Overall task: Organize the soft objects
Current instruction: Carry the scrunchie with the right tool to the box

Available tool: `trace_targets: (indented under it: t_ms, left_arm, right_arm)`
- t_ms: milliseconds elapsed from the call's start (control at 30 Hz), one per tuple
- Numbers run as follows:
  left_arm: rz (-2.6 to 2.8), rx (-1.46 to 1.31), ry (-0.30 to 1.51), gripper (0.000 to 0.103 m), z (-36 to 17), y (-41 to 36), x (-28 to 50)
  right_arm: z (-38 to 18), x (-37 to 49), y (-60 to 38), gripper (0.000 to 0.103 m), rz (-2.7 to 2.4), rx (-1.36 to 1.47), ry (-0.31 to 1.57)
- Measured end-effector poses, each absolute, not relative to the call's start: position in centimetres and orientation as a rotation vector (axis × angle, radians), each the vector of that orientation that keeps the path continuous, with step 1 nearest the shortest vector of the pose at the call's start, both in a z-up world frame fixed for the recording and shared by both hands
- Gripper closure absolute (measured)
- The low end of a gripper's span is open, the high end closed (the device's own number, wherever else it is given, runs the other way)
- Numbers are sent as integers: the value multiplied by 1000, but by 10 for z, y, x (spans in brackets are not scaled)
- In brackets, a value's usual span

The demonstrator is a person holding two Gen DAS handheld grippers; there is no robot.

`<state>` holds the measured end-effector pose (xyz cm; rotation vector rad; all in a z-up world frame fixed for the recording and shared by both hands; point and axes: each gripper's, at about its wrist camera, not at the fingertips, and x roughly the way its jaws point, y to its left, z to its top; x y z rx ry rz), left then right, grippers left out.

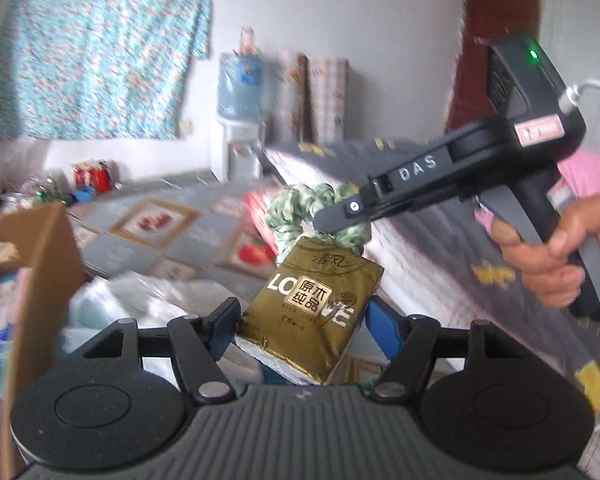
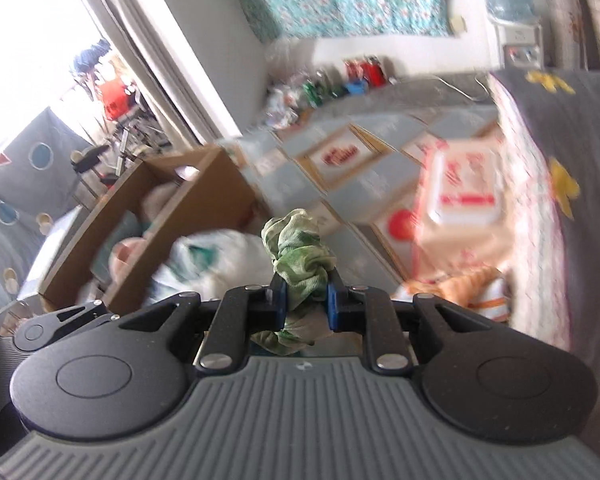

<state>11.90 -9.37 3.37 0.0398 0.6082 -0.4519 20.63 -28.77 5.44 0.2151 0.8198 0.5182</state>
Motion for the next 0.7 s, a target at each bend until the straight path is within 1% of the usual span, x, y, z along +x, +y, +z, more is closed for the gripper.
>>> trace_targets:
  t_ms: [233, 400, 567, 700]
  left_arm:
    - [-352, -26, 517, 33, 75, -41, 93]
    - [-241, -76, 501, 33, 90, 11, 73]
    - [-84, -97, 506, 33, 99, 73, 52]
    - [27, -122, 540, 33, 97, 116, 40]
  right_arm:
    - [95, 204, -222, 86, 638, 216, 774]
    - [112, 205, -155, 86, 744, 218, 781]
    - [116, 207, -82, 86, 858, 211, 824]
    - [103, 211, -23, 86, 917, 186, 896]
